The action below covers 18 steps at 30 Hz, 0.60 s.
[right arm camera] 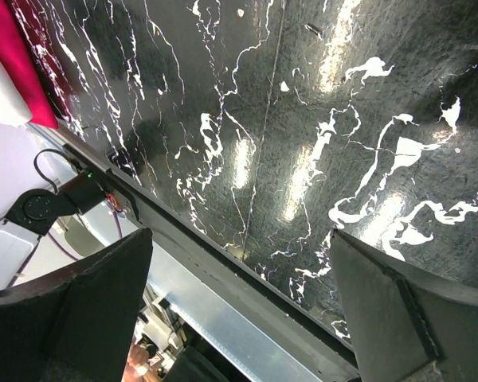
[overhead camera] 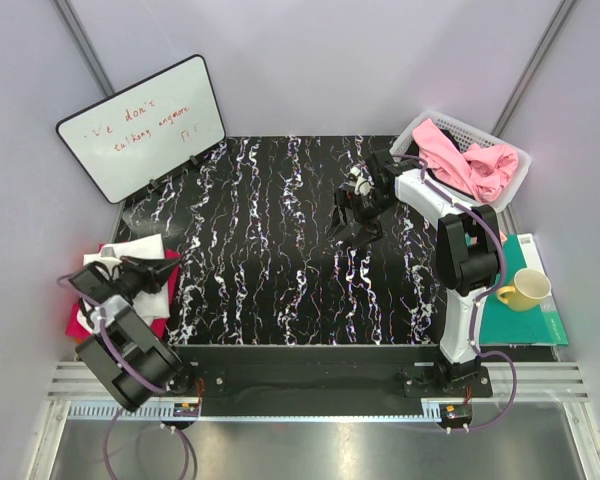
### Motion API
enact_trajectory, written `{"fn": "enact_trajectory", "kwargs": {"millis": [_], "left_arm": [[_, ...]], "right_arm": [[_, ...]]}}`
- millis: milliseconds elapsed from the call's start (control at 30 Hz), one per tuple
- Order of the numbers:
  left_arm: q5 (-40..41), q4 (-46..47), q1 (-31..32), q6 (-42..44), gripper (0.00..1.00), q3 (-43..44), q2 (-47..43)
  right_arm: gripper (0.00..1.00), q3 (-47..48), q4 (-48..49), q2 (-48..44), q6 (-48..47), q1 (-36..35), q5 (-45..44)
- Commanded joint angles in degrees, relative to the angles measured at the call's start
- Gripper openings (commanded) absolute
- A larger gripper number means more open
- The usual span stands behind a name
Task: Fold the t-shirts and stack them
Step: Put the neatly folded tshirt into the corner of the board with the left arm
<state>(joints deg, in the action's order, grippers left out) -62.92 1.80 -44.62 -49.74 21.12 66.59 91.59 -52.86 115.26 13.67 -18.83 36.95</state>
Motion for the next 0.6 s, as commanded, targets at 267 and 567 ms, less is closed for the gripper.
{"fn": "enact_trajectory", "kwargs": {"millis": [267, 567], "left_arm": [[2.97, -7.86, -9.78, 5.52, 0.00, 9.45, 16.97], [11.05, -23.84, -13.30, 16.32, 0.00, 22.19, 26.92]], "right_arm": [[1.00, -0.10, -0.14, -1.71, -0.84, -0.59, -1.00], [1.00, -0.36, -0.05, -2.06, 0.21, -0.68, -1.97]]}}
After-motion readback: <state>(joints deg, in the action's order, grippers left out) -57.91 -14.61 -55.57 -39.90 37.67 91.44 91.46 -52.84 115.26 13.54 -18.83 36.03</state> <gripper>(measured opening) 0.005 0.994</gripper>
